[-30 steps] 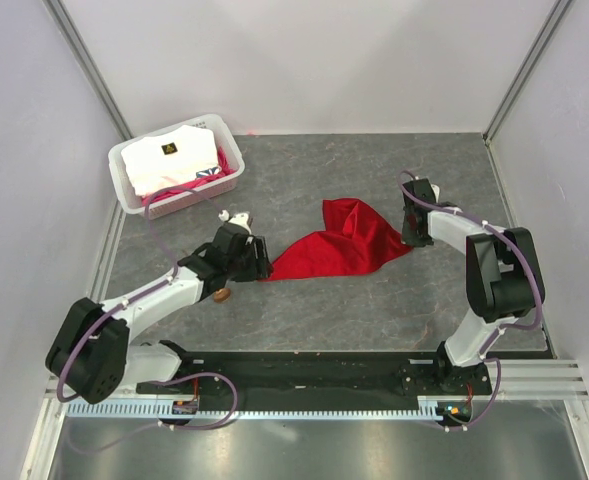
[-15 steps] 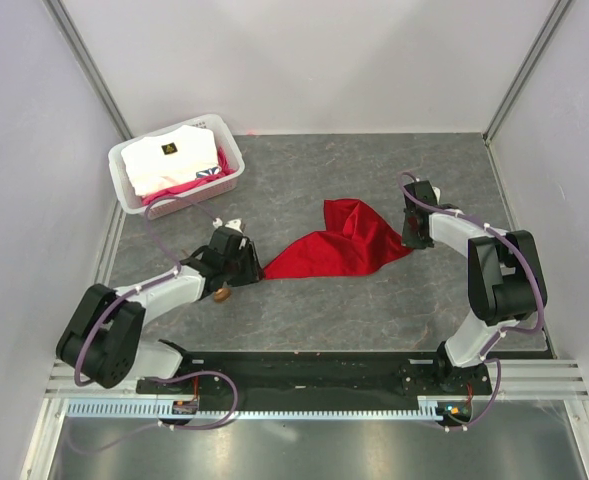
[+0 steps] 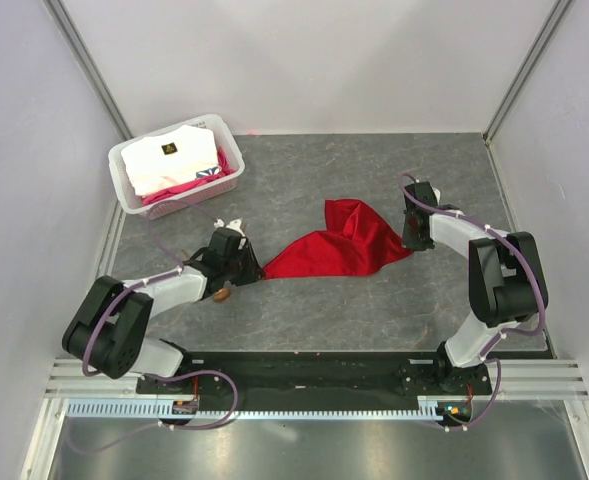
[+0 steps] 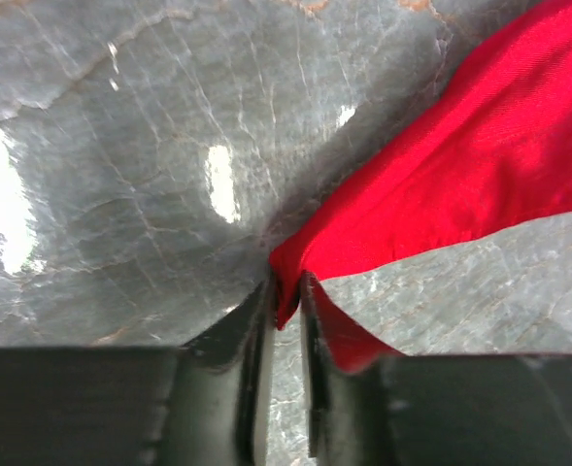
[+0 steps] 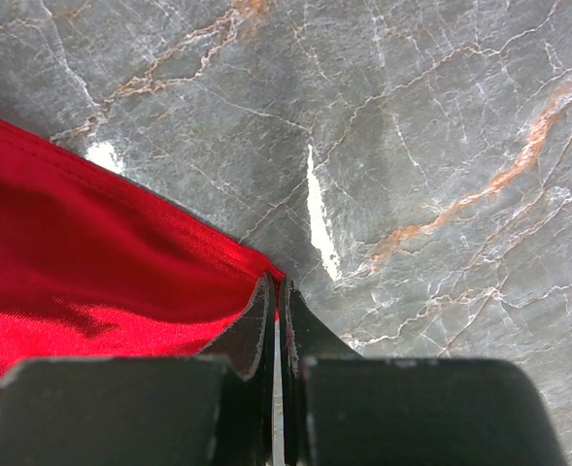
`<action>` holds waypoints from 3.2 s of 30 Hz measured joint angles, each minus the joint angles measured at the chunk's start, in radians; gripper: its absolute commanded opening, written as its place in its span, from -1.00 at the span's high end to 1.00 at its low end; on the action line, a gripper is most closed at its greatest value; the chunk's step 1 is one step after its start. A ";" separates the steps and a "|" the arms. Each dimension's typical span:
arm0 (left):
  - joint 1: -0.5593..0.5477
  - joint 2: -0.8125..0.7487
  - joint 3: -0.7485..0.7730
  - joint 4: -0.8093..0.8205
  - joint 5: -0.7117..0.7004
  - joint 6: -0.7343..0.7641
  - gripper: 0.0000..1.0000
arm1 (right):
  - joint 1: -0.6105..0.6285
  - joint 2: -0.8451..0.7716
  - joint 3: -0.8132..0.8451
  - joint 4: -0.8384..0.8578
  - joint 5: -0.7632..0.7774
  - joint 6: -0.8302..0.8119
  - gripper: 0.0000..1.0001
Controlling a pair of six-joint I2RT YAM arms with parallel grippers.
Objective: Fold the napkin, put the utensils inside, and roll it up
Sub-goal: Flatten the napkin out
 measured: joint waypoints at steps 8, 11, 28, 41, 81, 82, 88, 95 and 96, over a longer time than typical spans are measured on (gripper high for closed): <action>0.000 -0.037 -0.010 -0.022 0.043 -0.020 0.96 | 0.000 -0.060 0.000 -0.018 -0.036 -0.001 1.00; 0.000 -0.095 0.015 -0.074 0.053 -0.020 0.96 | 0.000 -0.125 0.003 -0.039 -0.043 -0.001 1.00; 0.058 -0.539 0.478 -0.432 0.021 0.027 0.96 | 0.000 -0.604 0.375 -0.335 -0.028 -0.019 1.00; 0.058 -0.580 0.820 -0.600 0.027 0.105 0.96 | 0.001 -0.644 0.743 -0.460 -0.031 -0.065 1.00; 0.076 -0.565 0.937 -0.520 0.146 0.117 0.96 | 0.000 -0.644 0.969 -0.508 -0.042 -0.132 1.00; 0.076 -0.550 0.940 -0.520 0.147 0.117 0.96 | 0.000 -0.641 0.955 -0.502 -0.035 -0.132 1.00; 0.144 -0.272 0.943 -0.491 0.190 0.118 0.96 | -0.010 -0.470 0.766 -0.379 0.037 -0.153 1.00; 0.223 0.296 1.021 -0.465 0.211 0.120 0.96 | -0.084 0.043 0.700 -0.250 0.027 -0.160 1.00; 0.229 0.364 1.055 -0.469 0.213 0.120 0.96 | -0.091 0.095 0.718 -0.241 0.023 -0.161 1.00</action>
